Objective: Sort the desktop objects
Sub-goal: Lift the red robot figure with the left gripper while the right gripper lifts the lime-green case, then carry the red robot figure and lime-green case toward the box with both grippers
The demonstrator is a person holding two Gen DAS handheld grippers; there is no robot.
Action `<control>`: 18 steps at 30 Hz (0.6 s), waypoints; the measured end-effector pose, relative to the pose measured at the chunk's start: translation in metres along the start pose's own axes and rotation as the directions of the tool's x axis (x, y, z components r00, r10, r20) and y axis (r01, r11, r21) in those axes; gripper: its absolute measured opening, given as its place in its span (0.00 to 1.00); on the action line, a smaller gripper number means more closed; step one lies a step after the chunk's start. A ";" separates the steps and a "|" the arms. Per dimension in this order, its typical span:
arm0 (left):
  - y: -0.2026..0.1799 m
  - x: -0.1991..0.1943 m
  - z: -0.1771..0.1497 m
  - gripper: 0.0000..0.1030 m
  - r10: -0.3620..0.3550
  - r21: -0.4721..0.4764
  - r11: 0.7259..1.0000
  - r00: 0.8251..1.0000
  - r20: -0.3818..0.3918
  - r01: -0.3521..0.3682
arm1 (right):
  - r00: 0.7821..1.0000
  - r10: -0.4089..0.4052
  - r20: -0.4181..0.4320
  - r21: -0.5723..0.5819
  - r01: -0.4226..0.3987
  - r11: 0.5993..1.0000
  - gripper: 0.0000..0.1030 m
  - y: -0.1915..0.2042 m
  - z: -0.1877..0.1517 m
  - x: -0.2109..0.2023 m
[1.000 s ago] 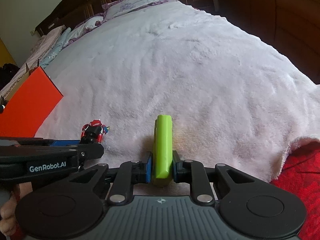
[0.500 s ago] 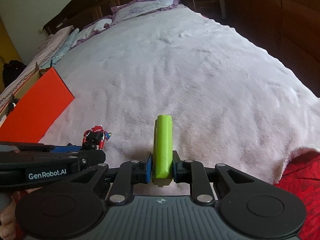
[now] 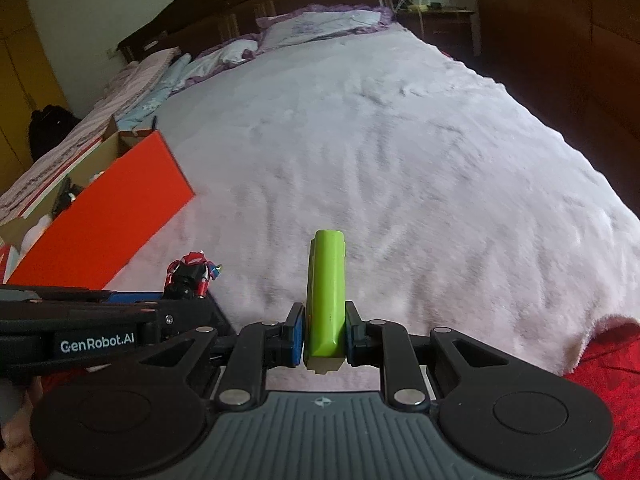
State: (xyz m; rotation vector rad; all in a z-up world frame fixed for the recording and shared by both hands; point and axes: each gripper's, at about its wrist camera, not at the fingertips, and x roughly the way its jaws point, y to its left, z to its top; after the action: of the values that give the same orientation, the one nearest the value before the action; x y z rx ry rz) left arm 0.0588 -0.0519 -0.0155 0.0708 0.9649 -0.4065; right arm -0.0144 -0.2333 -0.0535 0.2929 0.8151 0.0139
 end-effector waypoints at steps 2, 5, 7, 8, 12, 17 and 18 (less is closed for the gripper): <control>0.008 -0.006 0.000 0.32 0.008 -0.020 1.000 1.000 0.015 -0.008 | 1.000 0.005 -0.002 -0.016 -0.005 1.000 0.20 0.007 0.002 -0.002; 0.022 -0.015 0.000 0.32 0.017 -0.061 0.998 0.999 0.042 -0.015 | 1.000 0.014 -0.006 -0.042 -0.014 0.999 0.20 0.020 0.007 -0.004; 0.031 -0.020 0.002 0.32 0.026 -0.084 0.996 0.998 0.058 -0.021 | 1.000 0.022 -0.006 -0.063 -0.023 0.998 0.20 0.030 0.012 -0.005; 0.036 -0.023 0.003 0.32 0.034 -0.094 0.995 0.997 0.065 -0.028 | 1.000 0.027 -0.006 -0.074 -0.027 0.997 0.20 0.035 0.015 -0.005; 0.056 -0.035 0.006 0.32 0.067 -0.132 0.990 0.994 0.092 -0.054 | 0.999 0.051 -0.002 -0.117 -0.051 0.992 0.20 0.058 0.025 -0.004; 0.080 -0.048 0.010 0.32 0.110 -0.173 0.981 0.988 0.110 -0.090 | 0.996 0.090 0.015 -0.180 -0.086 0.980 0.13 0.092 0.043 0.001; 0.085 -0.050 0.010 0.32 0.118 -0.181 0.979 0.987 0.111 -0.096 | 0.995 0.095 0.018 -0.197 -0.090 0.976 0.11 0.099 0.047 0.003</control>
State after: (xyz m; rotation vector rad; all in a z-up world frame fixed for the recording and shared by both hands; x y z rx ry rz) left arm 0.0727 0.0390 0.0200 -0.0612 0.8691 -0.2226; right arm 0.0308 -0.1496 0.0007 0.1441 0.7659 0.1763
